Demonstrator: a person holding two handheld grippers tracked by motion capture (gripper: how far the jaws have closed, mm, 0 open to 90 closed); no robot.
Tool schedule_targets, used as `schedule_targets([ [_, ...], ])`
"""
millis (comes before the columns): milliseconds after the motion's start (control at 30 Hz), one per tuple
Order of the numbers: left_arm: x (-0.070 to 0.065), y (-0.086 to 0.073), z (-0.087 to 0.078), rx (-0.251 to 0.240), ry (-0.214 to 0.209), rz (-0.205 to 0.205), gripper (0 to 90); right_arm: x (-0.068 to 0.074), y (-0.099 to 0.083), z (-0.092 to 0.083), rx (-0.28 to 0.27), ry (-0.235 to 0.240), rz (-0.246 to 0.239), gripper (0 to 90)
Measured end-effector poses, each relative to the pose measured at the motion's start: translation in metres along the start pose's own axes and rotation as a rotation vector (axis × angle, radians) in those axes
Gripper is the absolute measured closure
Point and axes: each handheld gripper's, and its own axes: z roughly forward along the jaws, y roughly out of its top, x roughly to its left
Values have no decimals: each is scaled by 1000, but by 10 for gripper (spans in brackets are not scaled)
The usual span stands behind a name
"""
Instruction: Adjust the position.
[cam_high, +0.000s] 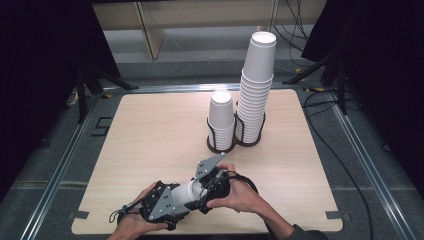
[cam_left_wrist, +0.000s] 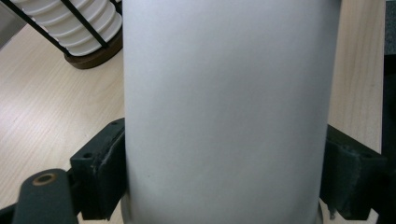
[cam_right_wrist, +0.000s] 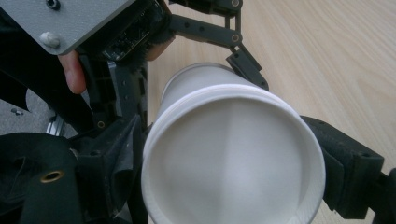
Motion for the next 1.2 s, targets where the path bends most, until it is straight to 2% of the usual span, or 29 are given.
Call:
schedule_targets([
  [33, 1, 0, -1, 11, 2, 16, 151, 0, 0, 0, 5, 1, 2, 183],
  [167, 1, 0, -1, 10, -6, 26, 151, -1, -1, 1, 1, 14, 6, 224],
  [267, 1, -1, 1, -27, -9, -1, 139, -2, -1, 0, -3, 18, 13, 230],
  [400, 5, -5, 0, -136, -5, -63, 89, -5, 0, -7, -34, 7, 23, 242],
  [467, 9, -6, -2, -198, -3, -70, 81, -8, 1, -13, -66, 24, 56, 244],
  [567, 10, -6, -4, -282, -2, -110, 73, -13, -1, -21, -116, 42, 94, 245],
  [600, 10, -7, -5, -294, -2, -117, 69, -13, -1, -23, -119, 51, 124, 246],
  [633, 11, -7, -4, -320, -2, -127, 63, -16, -1, -24, -137, 51, 104, 246],
  [700, 13, -8, -6, -343, 18, -145, 39, -16, -1, -27, -157, 55, 114, 247],
  [733, 13, -9, -7, -356, 26, -158, 32, -15, 0, -29, -158, 59, 144, 247],
  [767, 15, -10, -8, -378, 29, -172, 28, -17, 0, -30, -180, 58, 120, 248],
  [833, 18, -11, -11, -395, 29, -194, 18, -17, 1, -34, -210, 64, 142, 248],
  [867, 19, -11, -11, -421, 29, -211, 10, -18, 2, -37, -225, 73, 146, 249],
  [900, 20, -12, -13, -434, 36, -211, 1, -18, 2, -38, -240, 73, 141, 249],
  [967, 20, -11, -15, -458, 37, -210, 0, -18, 3, -40, -260, 90, 165, 249],
  [1000, 19, -11, -16, -463, 40, -203, 0, -19, 3, -40, -275, 94, 155, 249],
  [1067, 18, -10, -15, -495, 31, -198, 0, -19, 3, -39, -282, 109, 166, 249],
  [1100, 17, -9, -16, -482, 34, -195, 0, -19, 3, -39, -282, 118, 172, 249],
  [1200, 16, -8, -17, -489, 32, -190, 10, -18, 3, -37, -283, 136, 181, 249],
])
